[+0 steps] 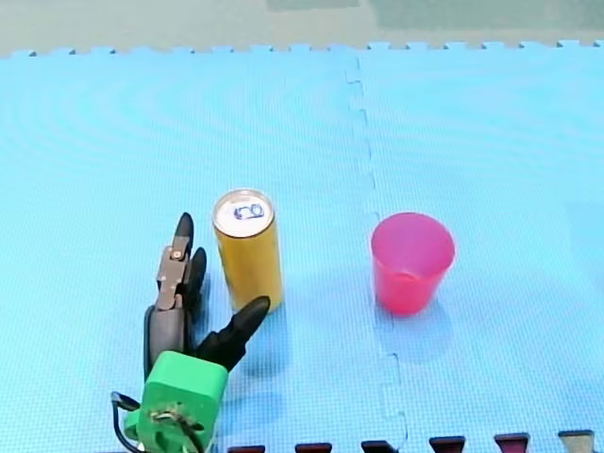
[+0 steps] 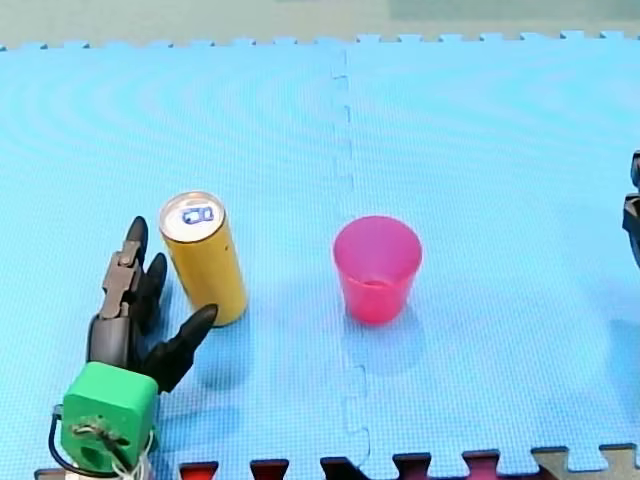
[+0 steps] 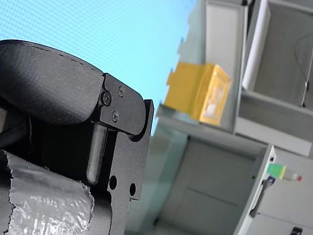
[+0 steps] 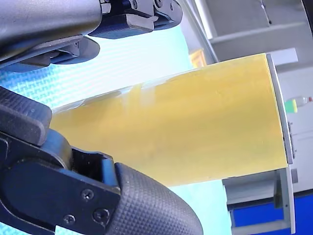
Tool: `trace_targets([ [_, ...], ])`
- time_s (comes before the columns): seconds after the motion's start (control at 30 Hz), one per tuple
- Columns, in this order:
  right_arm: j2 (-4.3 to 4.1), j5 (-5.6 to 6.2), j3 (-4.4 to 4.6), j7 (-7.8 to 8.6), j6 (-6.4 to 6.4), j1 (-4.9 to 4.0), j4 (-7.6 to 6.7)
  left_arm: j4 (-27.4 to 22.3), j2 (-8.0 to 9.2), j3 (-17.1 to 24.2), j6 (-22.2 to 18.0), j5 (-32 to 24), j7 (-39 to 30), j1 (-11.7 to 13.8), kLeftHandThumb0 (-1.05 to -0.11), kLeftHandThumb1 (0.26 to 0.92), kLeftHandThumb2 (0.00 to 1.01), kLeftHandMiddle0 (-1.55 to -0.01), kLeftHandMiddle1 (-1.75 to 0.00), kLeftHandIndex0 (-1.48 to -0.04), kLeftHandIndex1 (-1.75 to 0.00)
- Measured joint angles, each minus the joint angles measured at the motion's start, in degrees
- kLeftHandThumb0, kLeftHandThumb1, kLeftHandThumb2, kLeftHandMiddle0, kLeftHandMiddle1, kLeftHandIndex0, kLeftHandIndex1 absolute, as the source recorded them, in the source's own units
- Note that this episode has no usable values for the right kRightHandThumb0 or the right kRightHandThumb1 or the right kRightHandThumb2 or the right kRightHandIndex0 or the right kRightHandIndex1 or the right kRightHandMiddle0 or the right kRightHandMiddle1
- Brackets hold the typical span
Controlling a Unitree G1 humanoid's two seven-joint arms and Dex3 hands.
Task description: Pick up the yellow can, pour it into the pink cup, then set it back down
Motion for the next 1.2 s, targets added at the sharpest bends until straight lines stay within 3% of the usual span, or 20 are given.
trace_targets([
  [0.2,-0.07,0.07,-0.17,0.21,0.09,0.01,0.05,-0.21,-1.29,2.4,-0.04,-4.36,-5.13,-0.24,-0.826,0.604,0.0,-0.31,0.0,-0.2,0.0],
  [0.33,-0.12,0.34,-0.44,0.65,0.09,0.01,0.08,-0.34,-1.97,4.13,-0.03,-7.2,-9.21,-0.52,-0.767,0.578,0.0,-0.29,0.0,-0.19,0.0],
  [0.7,-0.26,0.65,-0.78,1.23,0.21,0.0,0.23,-0.41,-2.3,6.53,0.56,-9.07,-12.77,-1.2,-0.675,0.563,0.0,-0.2,0.0,-0.13,0.0],
  [1.2,-0.35,0.69,-0.91,1.52,0.19,-0.09,0.28,-0.27,-1.73,6.52,0.54,-7.33,-11.45,-1.37,-0.591,0.568,0.0,-0.15,0.0,-0.11,0.0],
])
